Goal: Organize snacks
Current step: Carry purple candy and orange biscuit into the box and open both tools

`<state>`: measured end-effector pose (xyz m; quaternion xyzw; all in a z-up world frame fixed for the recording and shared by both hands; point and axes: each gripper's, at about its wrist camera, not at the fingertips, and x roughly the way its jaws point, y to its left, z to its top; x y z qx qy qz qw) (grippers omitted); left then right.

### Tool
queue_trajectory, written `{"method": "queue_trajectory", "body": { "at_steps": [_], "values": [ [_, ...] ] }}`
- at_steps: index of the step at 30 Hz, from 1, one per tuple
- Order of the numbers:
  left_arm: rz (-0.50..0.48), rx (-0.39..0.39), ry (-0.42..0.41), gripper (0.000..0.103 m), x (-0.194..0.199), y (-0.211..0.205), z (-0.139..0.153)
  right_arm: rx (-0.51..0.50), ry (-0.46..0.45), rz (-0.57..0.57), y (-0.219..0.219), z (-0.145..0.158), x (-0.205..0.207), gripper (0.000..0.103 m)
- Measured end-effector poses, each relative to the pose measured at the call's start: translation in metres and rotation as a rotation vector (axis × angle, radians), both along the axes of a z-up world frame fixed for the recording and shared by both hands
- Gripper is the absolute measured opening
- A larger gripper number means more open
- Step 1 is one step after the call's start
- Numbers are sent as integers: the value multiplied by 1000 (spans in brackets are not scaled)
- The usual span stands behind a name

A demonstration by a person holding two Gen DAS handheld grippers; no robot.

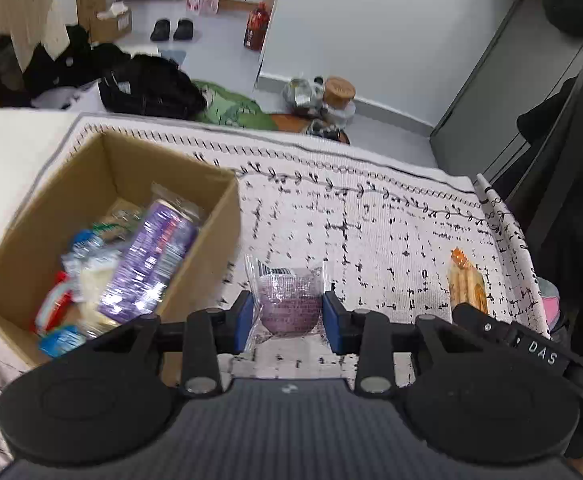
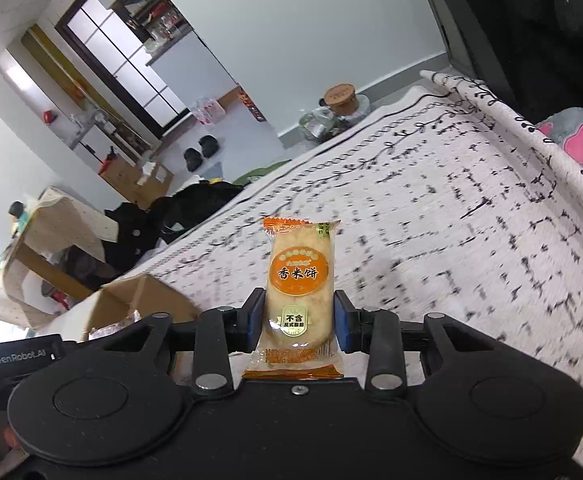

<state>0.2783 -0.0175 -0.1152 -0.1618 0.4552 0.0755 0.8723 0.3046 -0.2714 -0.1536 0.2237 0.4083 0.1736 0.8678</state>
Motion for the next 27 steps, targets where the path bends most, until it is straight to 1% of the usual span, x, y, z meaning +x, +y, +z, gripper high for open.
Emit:
{"method": "queue_trajectory", "body": {
  "at_steps": [6, 17, 23, 27],
  "values": [
    [5, 2, -25, 36, -21, 18, 16, 14, -31, 13, 19, 20, -17, 35],
    [34, 11, -80, 36, -54, 57, 48, 51, -78, 57, 58, 43, -39, 35],
    [50, 15, -75, 36, -64, 84, 50, 33, -76, 79, 85, 47, -42, 35],
    [61, -4, -72, 36, -68, 103, 47, 26, -76, 92, 104, 49, -42, 35]
  ]
}}
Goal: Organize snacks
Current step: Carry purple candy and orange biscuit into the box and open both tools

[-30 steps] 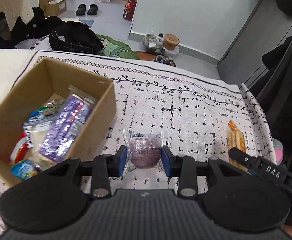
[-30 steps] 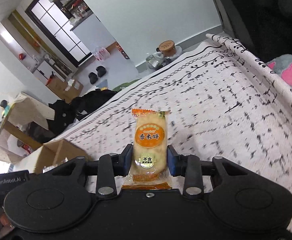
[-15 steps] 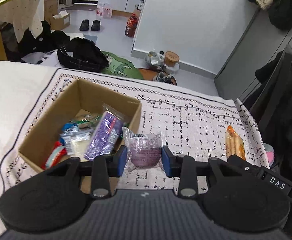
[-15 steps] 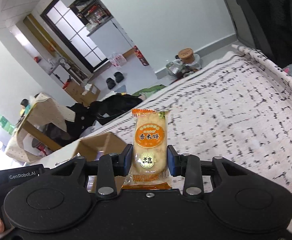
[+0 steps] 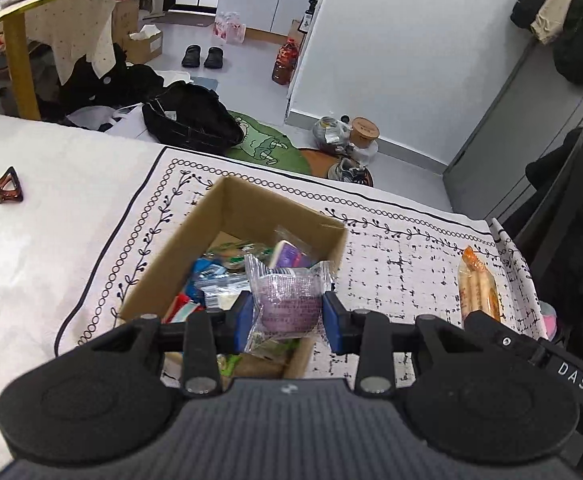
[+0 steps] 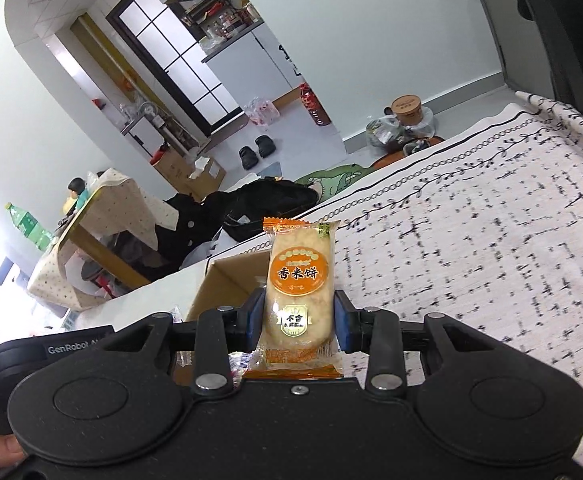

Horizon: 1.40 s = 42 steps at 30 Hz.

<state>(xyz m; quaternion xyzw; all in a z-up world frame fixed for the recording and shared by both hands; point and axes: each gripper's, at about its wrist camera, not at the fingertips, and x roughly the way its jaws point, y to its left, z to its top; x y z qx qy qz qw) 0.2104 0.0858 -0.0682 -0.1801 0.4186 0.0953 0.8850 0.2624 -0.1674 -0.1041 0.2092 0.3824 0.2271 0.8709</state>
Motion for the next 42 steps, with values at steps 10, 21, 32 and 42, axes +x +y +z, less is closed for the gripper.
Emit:
{"method": "queue_trajectory", "body": {
  "at_steps": [10, 21, 32, 42],
  "values": [
    [31, -51, 38, 37, 1, 37, -25, -43, 11, 38, 44, -4, -7, 35],
    [109, -93, -2, 55, -9, 68, -36, -75, 14, 103, 94, -5, -9, 35],
    [148, -121, -22, 68, -16, 84, -37, -38, 5, 117, 115, -6, -5, 40],
    [139, -119, -17, 74, -19, 81, -33, -67, 19, 42, 69, -1, -17, 63]
  ]
}}
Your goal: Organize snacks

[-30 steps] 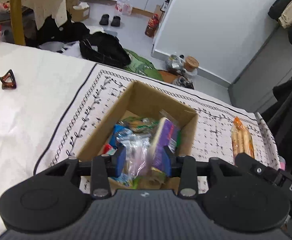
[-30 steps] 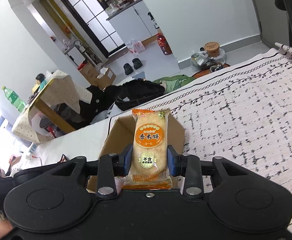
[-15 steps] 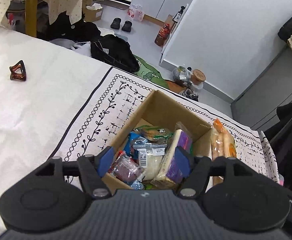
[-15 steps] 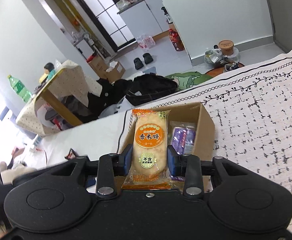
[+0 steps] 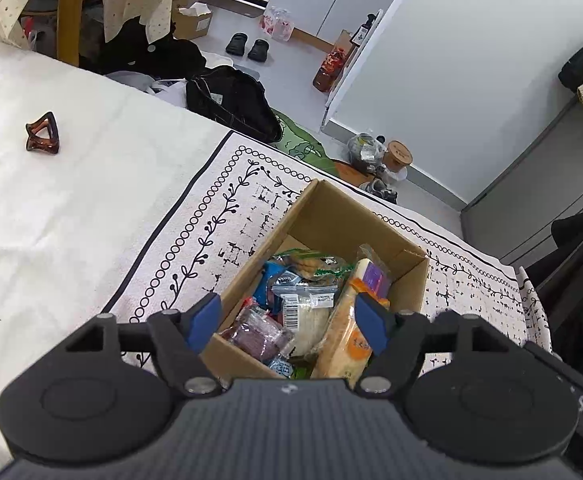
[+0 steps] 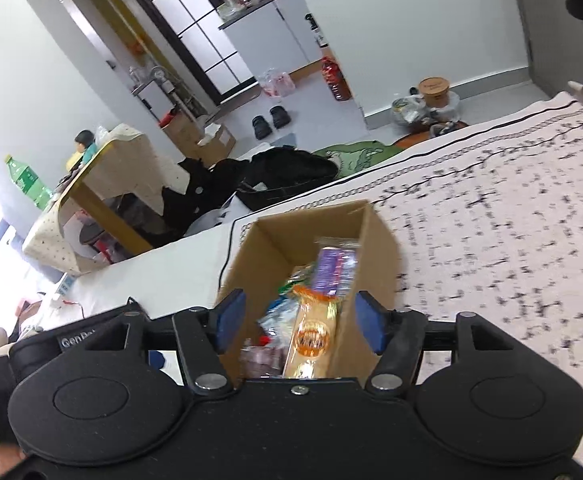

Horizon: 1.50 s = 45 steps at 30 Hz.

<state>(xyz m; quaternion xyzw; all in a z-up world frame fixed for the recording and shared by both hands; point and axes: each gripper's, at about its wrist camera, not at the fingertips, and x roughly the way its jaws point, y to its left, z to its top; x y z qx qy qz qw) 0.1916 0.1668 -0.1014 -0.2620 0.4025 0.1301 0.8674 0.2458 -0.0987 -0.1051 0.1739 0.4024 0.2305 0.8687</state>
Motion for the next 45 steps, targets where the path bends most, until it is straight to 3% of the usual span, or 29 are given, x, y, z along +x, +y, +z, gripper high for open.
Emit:
{"method": "queue_trajectory", "body": {
  "at_steps": [12, 19, 33, 45],
  "values": [
    [-41, 21, 7, 81, -4, -22, 20, -17, -12, -58, -52, 15, -22, 70],
    [-93, 40, 15, 82, -17, -44, 28, -27, -31, -89, -81, 28, -39, 82],
    [-160, 110, -13, 102, -52, -78, 59, -57, -73, -78, -107, 54, -75, 103],
    [-221, 199, -50, 103, -89, -105, 86, -120, -99, -42, -119, 76, -108, 103]
  ]
}}
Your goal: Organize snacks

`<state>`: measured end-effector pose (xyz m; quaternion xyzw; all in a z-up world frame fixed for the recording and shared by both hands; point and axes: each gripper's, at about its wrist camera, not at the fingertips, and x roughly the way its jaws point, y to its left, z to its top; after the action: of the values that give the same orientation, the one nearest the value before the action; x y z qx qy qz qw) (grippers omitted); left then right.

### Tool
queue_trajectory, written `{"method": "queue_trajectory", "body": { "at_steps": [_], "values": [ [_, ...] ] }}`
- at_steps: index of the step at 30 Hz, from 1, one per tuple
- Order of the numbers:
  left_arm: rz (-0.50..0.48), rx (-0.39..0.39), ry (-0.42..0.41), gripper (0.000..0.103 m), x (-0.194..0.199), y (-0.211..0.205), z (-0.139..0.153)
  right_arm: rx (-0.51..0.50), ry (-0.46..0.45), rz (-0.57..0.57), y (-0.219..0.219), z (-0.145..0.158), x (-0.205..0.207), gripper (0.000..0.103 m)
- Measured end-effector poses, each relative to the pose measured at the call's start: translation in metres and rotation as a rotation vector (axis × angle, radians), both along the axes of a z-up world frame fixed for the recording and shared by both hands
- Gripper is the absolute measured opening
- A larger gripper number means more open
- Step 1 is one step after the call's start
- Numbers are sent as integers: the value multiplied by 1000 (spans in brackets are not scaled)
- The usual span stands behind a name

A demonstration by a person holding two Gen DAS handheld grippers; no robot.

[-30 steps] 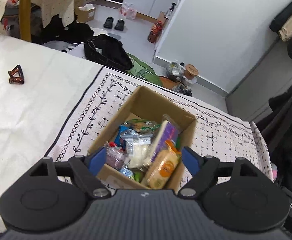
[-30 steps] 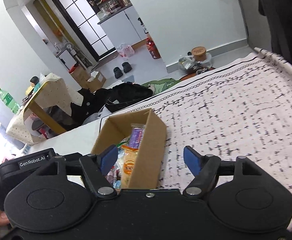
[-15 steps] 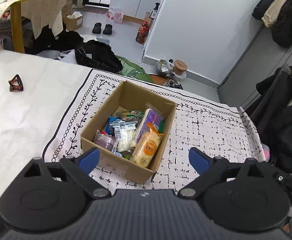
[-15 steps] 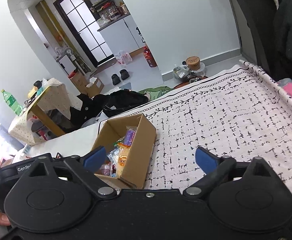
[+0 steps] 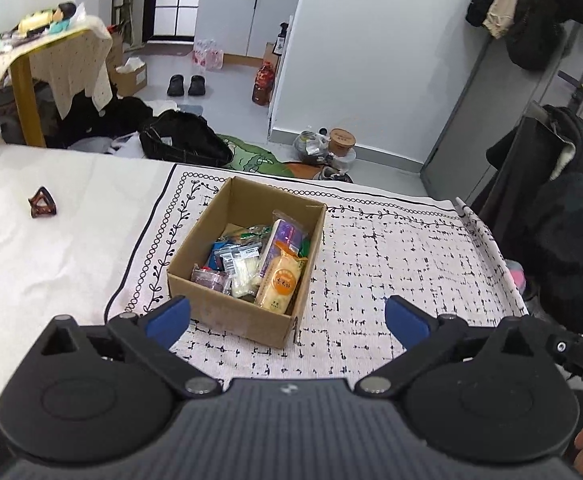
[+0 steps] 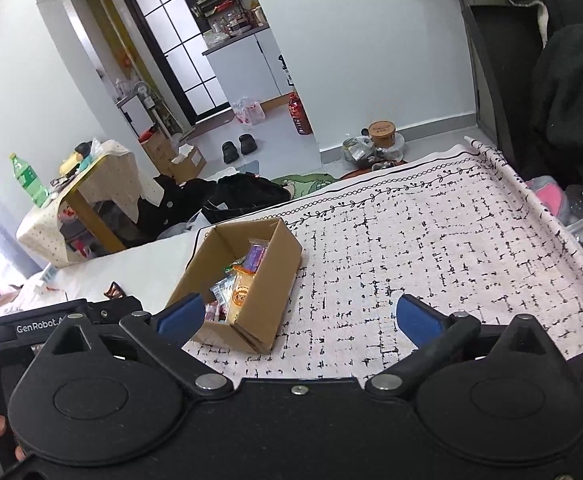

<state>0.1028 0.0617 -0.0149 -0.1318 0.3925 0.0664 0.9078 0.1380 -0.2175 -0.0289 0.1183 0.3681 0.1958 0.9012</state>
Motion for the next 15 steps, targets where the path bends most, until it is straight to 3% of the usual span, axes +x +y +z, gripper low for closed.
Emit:
{"method": "queue_trajectory", "body": {
  "at_steps": [15],
  "values": [
    [-59, 59, -18, 103, -50, -13, 20, -106, -42, 58, -6, 22, -42, 103]
  ]
}}
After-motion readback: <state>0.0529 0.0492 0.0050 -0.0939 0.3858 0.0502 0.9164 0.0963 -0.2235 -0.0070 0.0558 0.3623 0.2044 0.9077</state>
